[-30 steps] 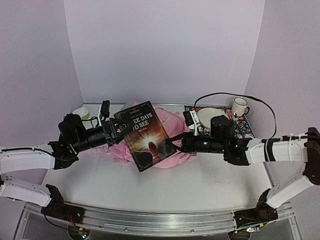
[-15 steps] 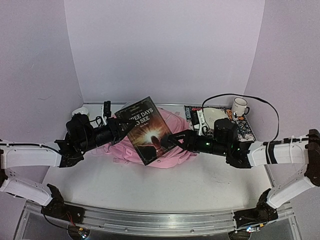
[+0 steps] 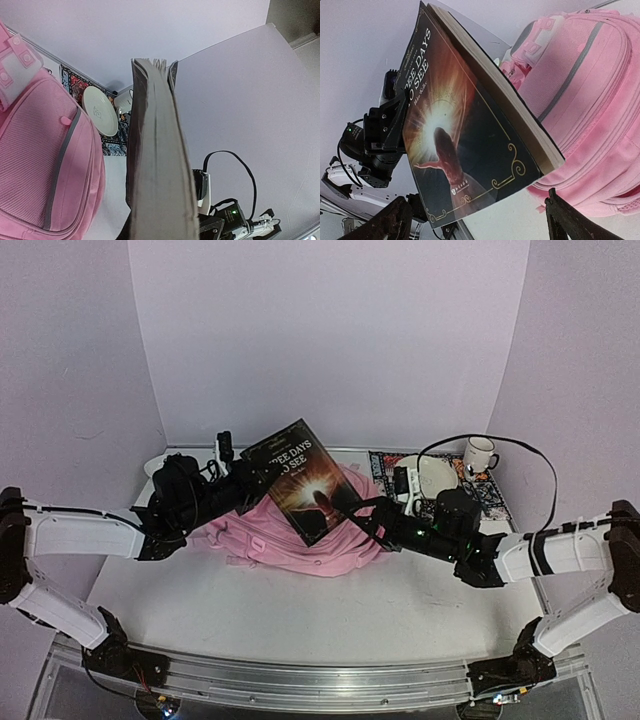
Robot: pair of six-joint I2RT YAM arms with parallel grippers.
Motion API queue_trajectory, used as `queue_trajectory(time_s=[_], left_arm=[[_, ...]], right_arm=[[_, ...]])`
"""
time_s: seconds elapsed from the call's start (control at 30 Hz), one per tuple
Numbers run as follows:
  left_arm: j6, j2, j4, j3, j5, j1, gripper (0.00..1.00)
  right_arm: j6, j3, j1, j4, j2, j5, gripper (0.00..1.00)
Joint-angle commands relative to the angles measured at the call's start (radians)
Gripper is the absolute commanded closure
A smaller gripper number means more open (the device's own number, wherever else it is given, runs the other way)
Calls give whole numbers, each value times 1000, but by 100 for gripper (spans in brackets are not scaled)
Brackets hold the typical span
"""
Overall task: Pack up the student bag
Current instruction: Pass from the right arm to the left, then pass from the left arm to the right
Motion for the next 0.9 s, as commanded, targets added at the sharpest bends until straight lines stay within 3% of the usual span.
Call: queue_trajectory(time_s=[0.0,0.37,0.63,0.77,0.87], left_arm=[[-53,24,190,74,38,0,100],[-119,52,367,38,70,-1,100],[-147,78,370,-2,68,-1,100],[-156,85,369,-49,43,-1,100],[-160,95,368,-76,26,-1,100]], right_arm=[[32,42,1,121,29,-28,6],[96,115,1,246,132,-71,9],[102,133,-2,398,158,-125,20],[87,123,-11,415,141,-131,31],[88,110,-24,430,131,-130,47]])
